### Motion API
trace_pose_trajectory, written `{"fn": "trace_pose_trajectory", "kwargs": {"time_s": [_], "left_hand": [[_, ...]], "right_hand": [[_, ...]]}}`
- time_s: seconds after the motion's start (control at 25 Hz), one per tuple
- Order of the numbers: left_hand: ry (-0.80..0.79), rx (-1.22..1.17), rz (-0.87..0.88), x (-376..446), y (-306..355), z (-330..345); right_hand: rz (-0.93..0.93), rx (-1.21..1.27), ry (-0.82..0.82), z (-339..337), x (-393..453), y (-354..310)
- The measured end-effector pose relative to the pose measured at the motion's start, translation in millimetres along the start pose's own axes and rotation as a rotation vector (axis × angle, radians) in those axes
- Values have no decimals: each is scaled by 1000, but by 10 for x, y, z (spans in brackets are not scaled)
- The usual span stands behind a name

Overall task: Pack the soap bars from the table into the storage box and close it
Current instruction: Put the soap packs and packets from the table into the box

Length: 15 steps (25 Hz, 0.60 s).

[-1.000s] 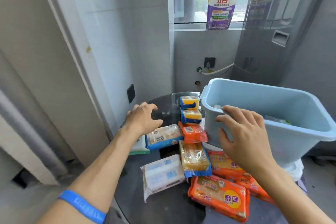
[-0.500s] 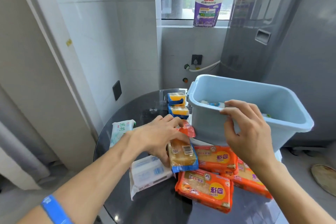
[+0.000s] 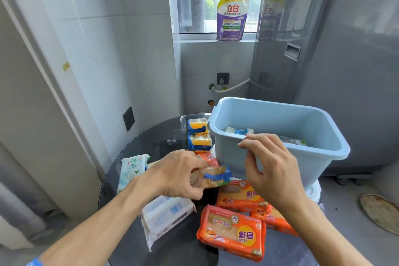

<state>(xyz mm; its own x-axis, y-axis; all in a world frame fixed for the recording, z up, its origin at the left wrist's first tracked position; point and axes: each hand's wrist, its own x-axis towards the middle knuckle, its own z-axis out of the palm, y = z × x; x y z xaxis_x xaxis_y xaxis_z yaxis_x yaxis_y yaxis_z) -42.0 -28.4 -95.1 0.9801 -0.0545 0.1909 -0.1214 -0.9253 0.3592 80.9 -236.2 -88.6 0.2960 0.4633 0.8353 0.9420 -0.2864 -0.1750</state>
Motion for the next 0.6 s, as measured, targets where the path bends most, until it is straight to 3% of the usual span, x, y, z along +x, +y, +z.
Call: {"fn": "trace_pose_trajectory", "kwargs": {"time_s": [0.16,0.32,0.48,0.6], "left_hand": [[324,-570,-156,102,91,-134],[518,-1171,-139,224,285,-266],[522,-1374,-136,321,521,-231],[452,-1291,-102,472,662,-202]], "right_hand": [[45,189,-118,-101,42,-89],[367,646,-244,-173,124,-291],[644,1037,-307,-294,234,-334],[734,1025,-314,-530,443,-172]]}}
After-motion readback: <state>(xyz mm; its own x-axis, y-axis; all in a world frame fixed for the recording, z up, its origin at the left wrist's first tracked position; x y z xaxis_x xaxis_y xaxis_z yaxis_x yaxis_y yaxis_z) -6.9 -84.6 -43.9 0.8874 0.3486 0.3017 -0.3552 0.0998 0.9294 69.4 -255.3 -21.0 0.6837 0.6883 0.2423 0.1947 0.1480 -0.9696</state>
